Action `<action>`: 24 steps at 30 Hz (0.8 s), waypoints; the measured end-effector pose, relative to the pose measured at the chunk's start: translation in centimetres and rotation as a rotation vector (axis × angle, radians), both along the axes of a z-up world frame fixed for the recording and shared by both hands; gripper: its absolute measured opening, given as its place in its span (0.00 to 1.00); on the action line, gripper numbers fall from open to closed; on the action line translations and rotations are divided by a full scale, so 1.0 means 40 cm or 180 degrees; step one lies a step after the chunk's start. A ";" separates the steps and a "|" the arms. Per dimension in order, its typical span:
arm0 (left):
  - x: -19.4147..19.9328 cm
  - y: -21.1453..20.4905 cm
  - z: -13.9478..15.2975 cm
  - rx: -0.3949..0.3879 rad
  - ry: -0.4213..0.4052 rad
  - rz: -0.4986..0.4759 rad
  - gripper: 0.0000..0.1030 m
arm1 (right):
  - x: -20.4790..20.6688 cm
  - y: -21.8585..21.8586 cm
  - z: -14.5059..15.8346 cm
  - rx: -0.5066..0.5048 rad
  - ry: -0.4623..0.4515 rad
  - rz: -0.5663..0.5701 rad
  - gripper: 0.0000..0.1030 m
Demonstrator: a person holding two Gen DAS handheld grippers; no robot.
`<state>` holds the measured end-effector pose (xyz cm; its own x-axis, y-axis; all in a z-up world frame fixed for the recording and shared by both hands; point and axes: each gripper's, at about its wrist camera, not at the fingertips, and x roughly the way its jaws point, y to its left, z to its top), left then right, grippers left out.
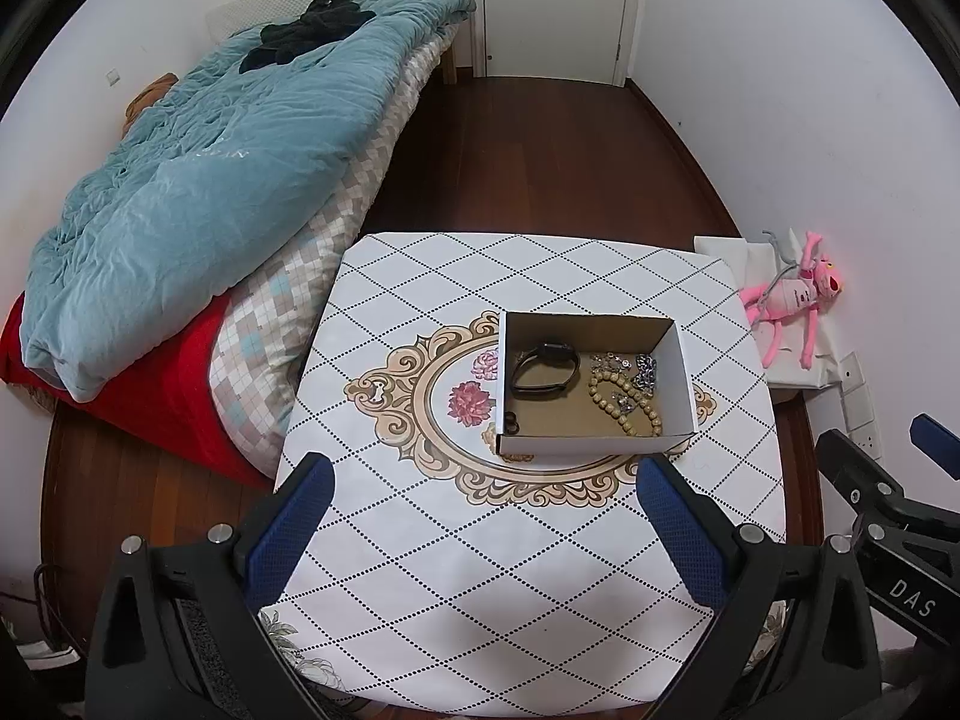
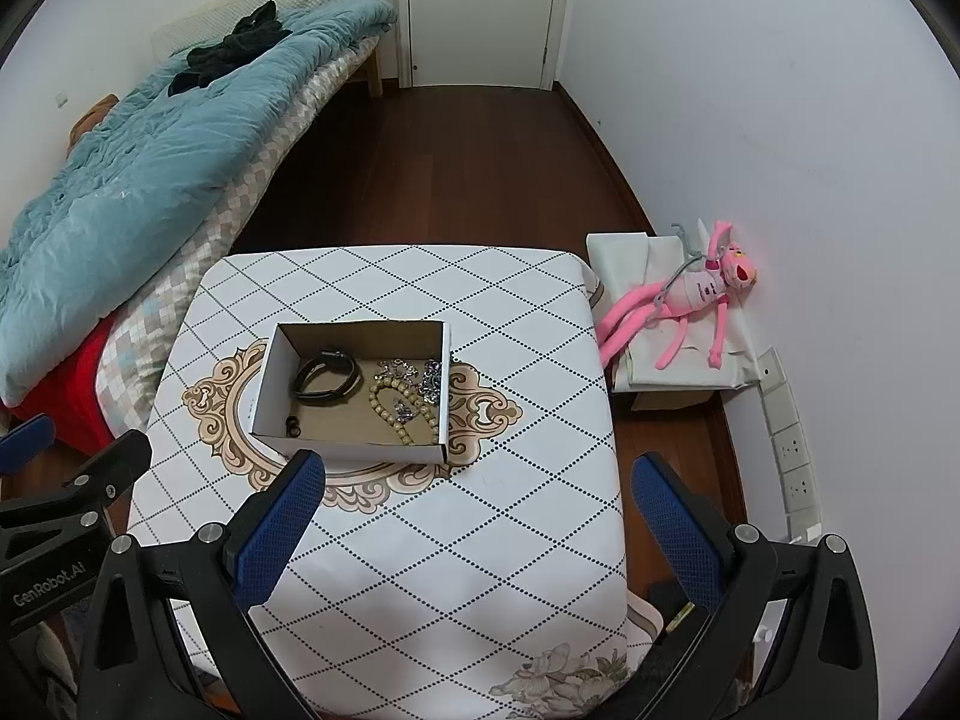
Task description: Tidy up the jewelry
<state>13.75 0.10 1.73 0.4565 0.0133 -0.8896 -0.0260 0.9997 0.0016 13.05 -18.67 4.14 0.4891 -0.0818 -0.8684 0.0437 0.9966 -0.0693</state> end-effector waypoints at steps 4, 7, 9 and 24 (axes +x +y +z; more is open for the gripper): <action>-0.001 0.001 0.000 0.0009 0.0010 0.0002 1.00 | 0.001 0.002 -0.002 -0.0014 0.0000 0.0005 1.00; -0.001 0.000 0.002 0.0012 0.0010 0.0004 1.00 | 0.001 0.000 -0.001 -0.0010 0.0004 0.0000 1.00; -0.002 0.001 0.001 0.0014 0.0006 -0.0002 1.00 | 0.001 0.001 -0.001 -0.0012 0.0009 0.0002 1.00; -0.004 0.003 0.001 0.0025 0.0030 -0.0018 1.00 | 0.001 0.003 -0.002 -0.0016 0.0024 -0.0002 1.00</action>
